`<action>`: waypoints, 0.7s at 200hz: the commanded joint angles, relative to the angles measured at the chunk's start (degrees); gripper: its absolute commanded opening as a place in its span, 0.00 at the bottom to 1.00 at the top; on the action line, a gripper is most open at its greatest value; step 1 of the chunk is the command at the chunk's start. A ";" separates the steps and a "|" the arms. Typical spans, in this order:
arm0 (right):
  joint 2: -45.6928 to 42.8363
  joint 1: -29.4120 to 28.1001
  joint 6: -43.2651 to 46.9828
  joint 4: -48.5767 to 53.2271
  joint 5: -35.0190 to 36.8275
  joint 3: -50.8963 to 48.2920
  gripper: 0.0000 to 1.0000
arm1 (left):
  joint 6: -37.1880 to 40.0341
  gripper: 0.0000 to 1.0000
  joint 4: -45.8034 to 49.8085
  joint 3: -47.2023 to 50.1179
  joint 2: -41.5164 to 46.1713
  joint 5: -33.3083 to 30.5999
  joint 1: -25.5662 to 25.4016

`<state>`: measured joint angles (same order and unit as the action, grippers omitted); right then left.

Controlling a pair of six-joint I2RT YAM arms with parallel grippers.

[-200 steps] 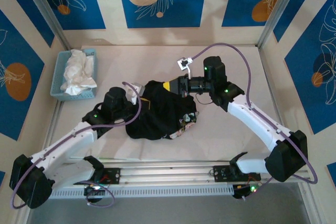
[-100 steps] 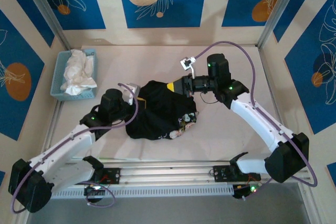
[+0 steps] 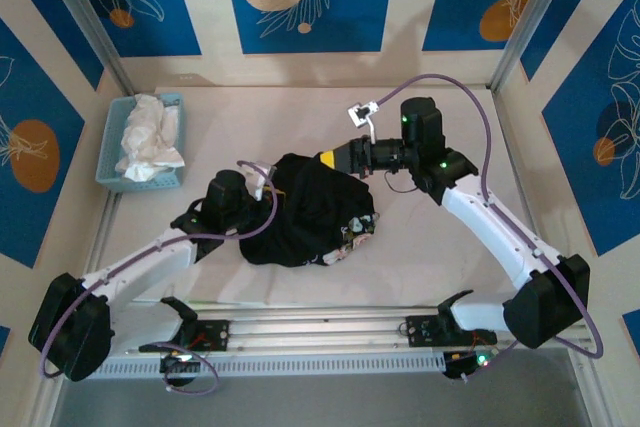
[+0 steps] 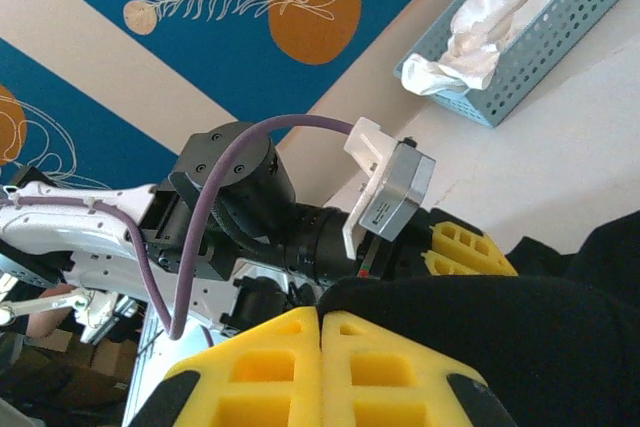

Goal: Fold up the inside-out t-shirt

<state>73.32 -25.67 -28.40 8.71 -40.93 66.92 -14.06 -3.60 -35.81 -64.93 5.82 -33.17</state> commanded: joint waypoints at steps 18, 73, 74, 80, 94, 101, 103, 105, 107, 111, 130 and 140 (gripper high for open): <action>0.11 0.62 0.95 2.28 -0.93 1.46 0.00 | 1.17 0.26 2.85 -0.91 1.84 -2.81 0.50; 1.09 0.62 -0.07 2.19 0.94 1.72 0.00 | -4.28 0.51 1.96 3.34 15.24 8.25 -3.81; 1.11 0.62 -0.12 2.14 0.94 1.72 0.00 | -4.29 0.52 2.03 3.36 15.25 8.37 -3.95; 1.13 0.62 -0.16 2.07 0.95 1.72 0.00 | -4.25 0.55 2.76 3.21 15.19 8.63 -4.90; 1.18 0.62 -0.22 1.77 0.88 1.82 0.00 | -2.92 0.60 5.49 2.27 13.82 6.83 -6.86; 1.15 0.58 -0.22 1.71 0.93 1.79 0.00 | -1.80 0.63 6.19 1.92 12.78 6.37 -7.60; 1.20 0.61 -0.24 1.63 0.96 1.79 0.00 | -1.39 0.64 6.40 1.78 12.45 6.28 -7.70; 1.21 0.60 -0.31 1.59 0.99 1.83 0.00 | -1.12 0.64 6.63 1.64 12.08 6.23 -7.88; 1.15 0.59 -0.27 1.58 0.99 1.84 0.00 | -0.83 0.65 6.84 1.52 11.81 6.22 -7.99; 1.20 0.62 -0.22 1.66 0.89 1.94 0.00 | -0.21 0.65 7.15 1.31 11.02 6.28 -8.17; 1.13 0.62 0.22 2.46 0.87 2.44 0.00 | 1.76 0.65 8.82 0.03 7.49 5.22 -8.17; 1.04 0.62 0.51 2.95 0.94 2.61 0.00 | 2.19 0.62 9.00 -0.25 6.11 3.08 -8.19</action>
<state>74.50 -25.26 -28.05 9.98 -40.27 67.46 -14.55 2.22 -33.69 -56.27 11.09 -41.06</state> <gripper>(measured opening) 0.041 0.644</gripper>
